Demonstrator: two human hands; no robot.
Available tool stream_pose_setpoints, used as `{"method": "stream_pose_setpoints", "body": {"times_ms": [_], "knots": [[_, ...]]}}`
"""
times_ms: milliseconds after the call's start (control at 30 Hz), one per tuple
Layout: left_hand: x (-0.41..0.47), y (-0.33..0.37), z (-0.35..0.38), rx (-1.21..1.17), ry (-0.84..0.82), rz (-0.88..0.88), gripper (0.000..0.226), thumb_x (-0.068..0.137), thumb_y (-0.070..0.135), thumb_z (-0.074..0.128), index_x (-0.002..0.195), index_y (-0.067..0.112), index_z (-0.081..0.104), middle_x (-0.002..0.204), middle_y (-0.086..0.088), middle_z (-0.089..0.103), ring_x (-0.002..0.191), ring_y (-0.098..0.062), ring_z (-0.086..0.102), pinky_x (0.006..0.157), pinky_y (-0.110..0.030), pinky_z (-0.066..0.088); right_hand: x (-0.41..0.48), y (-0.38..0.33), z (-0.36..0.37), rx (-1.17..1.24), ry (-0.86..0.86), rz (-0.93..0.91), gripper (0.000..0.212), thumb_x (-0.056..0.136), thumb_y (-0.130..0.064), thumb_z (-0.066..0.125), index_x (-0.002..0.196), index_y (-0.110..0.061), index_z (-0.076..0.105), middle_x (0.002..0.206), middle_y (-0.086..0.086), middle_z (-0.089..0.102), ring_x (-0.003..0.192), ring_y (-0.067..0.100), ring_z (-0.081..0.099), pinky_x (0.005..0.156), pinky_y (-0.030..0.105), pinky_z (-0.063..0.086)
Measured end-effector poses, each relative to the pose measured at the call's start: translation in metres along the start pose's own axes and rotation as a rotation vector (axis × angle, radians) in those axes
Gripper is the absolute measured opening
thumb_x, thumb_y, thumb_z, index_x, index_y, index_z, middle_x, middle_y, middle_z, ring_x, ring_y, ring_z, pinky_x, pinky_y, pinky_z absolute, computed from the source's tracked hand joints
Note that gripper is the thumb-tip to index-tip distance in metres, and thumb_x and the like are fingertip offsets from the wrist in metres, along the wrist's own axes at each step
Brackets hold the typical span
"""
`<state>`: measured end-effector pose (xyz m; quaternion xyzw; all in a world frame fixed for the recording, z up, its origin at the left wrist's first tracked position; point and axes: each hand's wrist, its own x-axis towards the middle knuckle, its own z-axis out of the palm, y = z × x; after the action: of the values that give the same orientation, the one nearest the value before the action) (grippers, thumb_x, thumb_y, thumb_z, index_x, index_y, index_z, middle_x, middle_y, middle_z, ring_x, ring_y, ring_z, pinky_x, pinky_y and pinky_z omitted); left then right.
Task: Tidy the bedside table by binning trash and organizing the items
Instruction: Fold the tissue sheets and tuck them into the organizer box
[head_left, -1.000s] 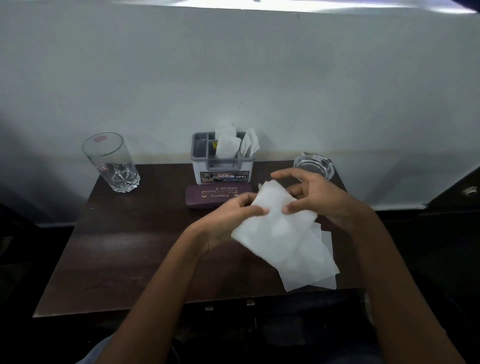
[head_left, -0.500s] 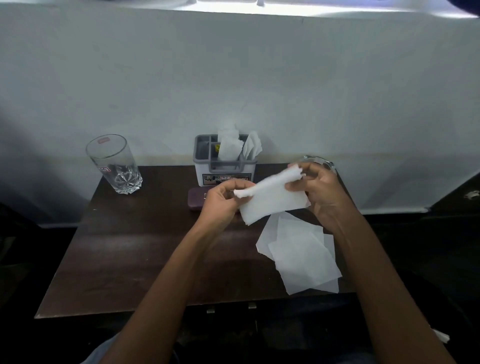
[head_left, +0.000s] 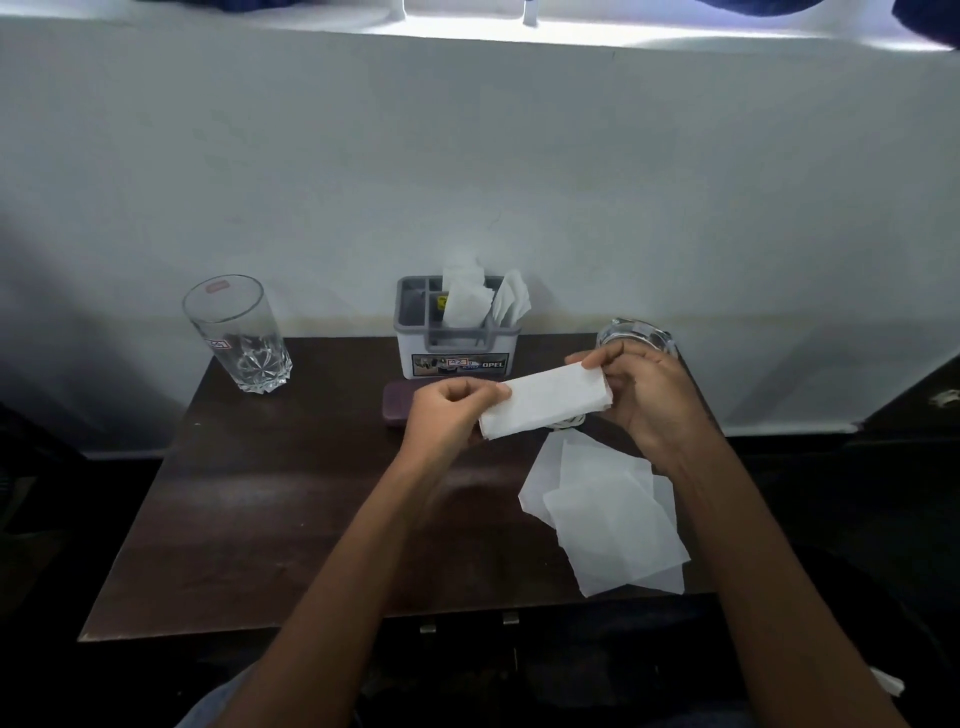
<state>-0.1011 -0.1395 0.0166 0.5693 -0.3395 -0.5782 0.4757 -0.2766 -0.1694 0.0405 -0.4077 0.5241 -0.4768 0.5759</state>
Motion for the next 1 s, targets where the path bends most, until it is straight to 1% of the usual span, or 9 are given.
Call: {"method": "stream_pose_setpoints", "body": {"times_ms": [67, 167, 267, 333, 500, 667, 833, 933, 1000], "knots": [[-0.001, 0.000, -0.002, 0.061, 0.007, 0.055, 0.013, 0.080, 0.001, 0.067, 0.078, 0.013, 0.070, 0.088, -0.004, 0.069, 0.087, -0.018, 0.065, 0.079, -0.036, 0.055, 0.000, 0.000, 0.006, 0.084, 0.017, 0.009, 0.030, 0.088, 0.001, 0.033, 0.074, -0.005, 0.059, 0.090, 0.014, 0.066, 0.087, 0.026, 0.058, 0.065, 0.034, 0.048], [-0.003, 0.004, -0.006, 0.047, 0.032, 0.120, 0.020, 0.078, -0.007, 0.065, 0.081, 0.012, 0.069, 0.085, 0.001, 0.067, 0.080, -0.011, 0.064, 0.073, -0.027, 0.055, 0.000, 0.003, 0.017, 0.107, 0.024, 0.007, 0.009, 0.089, -0.007, 0.051, 0.089, -0.009, 0.060, 0.095, 0.014, 0.064, 0.090, 0.025, 0.059, 0.069, 0.036, 0.049], [-0.004, 0.007, -0.011, 0.015, 0.065, 0.135, 0.022, 0.078, -0.009, 0.064, 0.080, 0.012, 0.068, 0.083, 0.003, 0.066, 0.079, -0.011, 0.063, 0.076, -0.028, 0.055, -0.007, 0.005, 0.027, -0.099, 0.053, -0.003, 0.021, 0.084, 0.003, 0.059, 0.102, -0.008, 0.056, 0.095, 0.008, 0.062, 0.084, 0.022, 0.062, 0.063, 0.033, 0.056], [-0.002, 0.008, -0.016, -0.004, 0.098, 0.133, 0.024, 0.078, -0.009, 0.064, 0.077, 0.015, 0.068, 0.081, -0.001, 0.067, 0.079, -0.015, 0.064, 0.078, -0.032, 0.054, -0.012, 0.004, 0.037, -0.176, 0.108, -0.044, 0.022, 0.083, 0.010, 0.057, 0.099, -0.004, 0.054, 0.086, 0.007, 0.063, 0.072, 0.020, 0.063, 0.056, 0.026, 0.056], [0.004, 0.007, -0.029, -0.104, 0.204, 0.127, 0.025, 0.081, -0.007, 0.062, 0.078, 0.017, 0.067, 0.091, -0.008, 0.068, 0.088, -0.021, 0.065, 0.077, -0.033, 0.056, -0.010, -0.012, 0.060, -0.029, 0.193, -0.096, 0.017, 0.080, 0.013, 0.060, 0.089, -0.001, 0.056, 0.080, 0.015, 0.063, 0.048, 0.018, 0.063, 0.049, 0.022, 0.057], [0.013, 0.006, -0.045, -0.321, 0.426, 0.055, 0.023, 0.090, 0.001, 0.053, 0.082, 0.021, 0.062, 0.090, 0.001, 0.067, 0.086, -0.016, 0.065, 0.083, -0.034, 0.055, 0.027, -0.036, 0.100, -0.031, 0.292, -0.196, 0.022, 0.078, 0.016, 0.060, 0.086, -0.002, 0.050, 0.085, 0.019, 0.060, 0.053, 0.021, 0.065, 0.050, 0.024, 0.057], [0.013, 0.007, -0.048, -0.320, 0.429, -0.025, 0.021, 0.091, 0.008, 0.053, 0.083, 0.025, 0.063, 0.095, 0.004, 0.065, 0.090, -0.013, 0.059, 0.087, -0.033, 0.049, 0.071, -0.033, 0.135, -0.293, 0.373, -0.241, 0.022, 0.078, 0.014, 0.056, 0.086, -0.005, 0.051, 0.101, 0.021, 0.059, 0.055, 0.026, 0.065, 0.045, 0.023, 0.055], [0.013, 0.009, -0.051, -0.367, 0.420, -0.072, 0.020, 0.090, 0.007, 0.052, 0.083, 0.023, 0.063, 0.091, 0.005, 0.064, 0.079, -0.006, 0.055, 0.079, -0.029, 0.046, 0.084, -0.026, 0.144, -0.579, 0.409, -0.316, 0.021, 0.078, 0.009, 0.053, 0.089, -0.008, 0.053, 0.090, 0.012, 0.057, 0.070, 0.036, 0.065, 0.059, 0.045, 0.058], [0.013, 0.011, -0.051, -0.381, 0.415, -0.087, 0.018, 0.090, 0.008, 0.052, 0.087, 0.021, 0.063, 0.089, 0.005, 0.063, 0.077, -0.003, 0.054, 0.078, -0.028, 0.045, 0.087, -0.024, 0.150, -0.694, 0.387, -0.362, 0.021, 0.078, 0.007, 0.052, 0.093, -0.008, 0.054, 0.085, 0.007, 0.053, 0.076, 0.038, 0.064, 0.067, 0.052, 0.056]]}}
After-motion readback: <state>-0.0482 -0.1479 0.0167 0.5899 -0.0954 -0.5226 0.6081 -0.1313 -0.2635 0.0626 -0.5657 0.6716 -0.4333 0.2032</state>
